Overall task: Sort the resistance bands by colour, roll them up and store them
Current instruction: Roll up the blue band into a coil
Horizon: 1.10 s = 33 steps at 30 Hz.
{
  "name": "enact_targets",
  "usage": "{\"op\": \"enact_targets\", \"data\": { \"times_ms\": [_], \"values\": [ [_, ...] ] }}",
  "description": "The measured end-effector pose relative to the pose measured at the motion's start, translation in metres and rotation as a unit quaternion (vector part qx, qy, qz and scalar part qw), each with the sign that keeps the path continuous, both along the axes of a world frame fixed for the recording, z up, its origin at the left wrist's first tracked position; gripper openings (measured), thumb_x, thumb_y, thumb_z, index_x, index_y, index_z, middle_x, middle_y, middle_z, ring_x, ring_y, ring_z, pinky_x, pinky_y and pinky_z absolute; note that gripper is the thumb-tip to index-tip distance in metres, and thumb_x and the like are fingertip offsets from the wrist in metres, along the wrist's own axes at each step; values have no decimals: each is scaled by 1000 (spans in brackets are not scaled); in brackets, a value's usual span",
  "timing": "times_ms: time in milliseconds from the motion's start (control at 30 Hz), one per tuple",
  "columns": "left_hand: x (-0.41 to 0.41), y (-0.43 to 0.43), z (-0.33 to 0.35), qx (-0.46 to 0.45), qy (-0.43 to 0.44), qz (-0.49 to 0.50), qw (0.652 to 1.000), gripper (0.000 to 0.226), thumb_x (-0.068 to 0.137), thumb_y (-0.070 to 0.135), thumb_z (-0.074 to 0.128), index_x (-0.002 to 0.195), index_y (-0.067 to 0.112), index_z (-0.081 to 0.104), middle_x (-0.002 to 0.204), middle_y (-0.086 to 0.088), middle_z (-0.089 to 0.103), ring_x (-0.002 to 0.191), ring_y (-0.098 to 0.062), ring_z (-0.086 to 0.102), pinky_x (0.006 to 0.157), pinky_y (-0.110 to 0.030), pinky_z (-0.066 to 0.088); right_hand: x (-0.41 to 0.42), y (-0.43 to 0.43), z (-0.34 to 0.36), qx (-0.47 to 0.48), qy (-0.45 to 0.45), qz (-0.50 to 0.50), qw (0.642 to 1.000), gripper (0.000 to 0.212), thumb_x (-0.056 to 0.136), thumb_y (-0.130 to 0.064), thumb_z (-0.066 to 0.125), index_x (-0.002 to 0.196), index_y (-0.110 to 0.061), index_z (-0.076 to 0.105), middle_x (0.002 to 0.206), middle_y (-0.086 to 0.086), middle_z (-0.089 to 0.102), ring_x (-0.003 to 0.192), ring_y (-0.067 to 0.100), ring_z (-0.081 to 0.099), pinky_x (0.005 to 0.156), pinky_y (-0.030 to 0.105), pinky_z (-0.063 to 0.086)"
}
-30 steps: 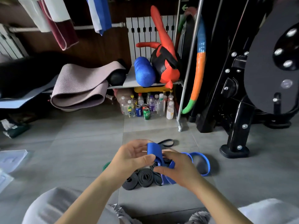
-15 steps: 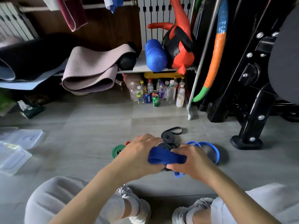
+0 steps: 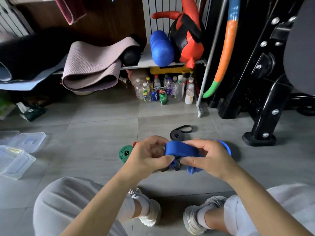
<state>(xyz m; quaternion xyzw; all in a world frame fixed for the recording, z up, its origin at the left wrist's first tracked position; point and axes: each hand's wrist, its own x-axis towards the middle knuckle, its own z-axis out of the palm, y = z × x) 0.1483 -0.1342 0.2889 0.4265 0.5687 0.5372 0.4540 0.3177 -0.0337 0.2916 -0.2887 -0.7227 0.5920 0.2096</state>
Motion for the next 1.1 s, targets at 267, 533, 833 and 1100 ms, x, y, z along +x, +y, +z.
{"op": "enact_targets", "data": {
  "times_ms": [267,533,833,1100],
  "values": [
    [9,0,-20,50,-269,9,962,57,53,27,90,100,2,67,90,-14,68,80,-20,65,73,-26,54,-12,-26,-23,-25,103,-46,993,28,62,-20,78,86,-34,72,80,-4,72,73,11,67,70,28,55],
    [-11,-9,6,-45,414,-120,901,70,59,48,75,121,22,55,116,9,57,93,-7,54,83,-22,45,-14,-20,-3,132,-146,77,977,15,73,-28,76,81,-22,65,57,-4,60,48,2,54,44,18,37],
    [-5,-6,3,-67,311,-63,946,41,56,44,71,94,34,66,102,-9,68,102,-24,61,84,-45,50,-11,-28,-7,120,-84,19,989,38,63,-32,84,84,-41,53,84,-14,67,78,4,61,72,27,50],
    [-6,-7,5,-70,208,-60,974,36,54,22,87,73,47,68,75,-6,65,68,-19,59,73,-46,51,-1,-32,-26,121,-94,-16,988,72,61,-33,86,112,-45,36,86,-14,64,84,4,59,78,25,48]
  ]
}}
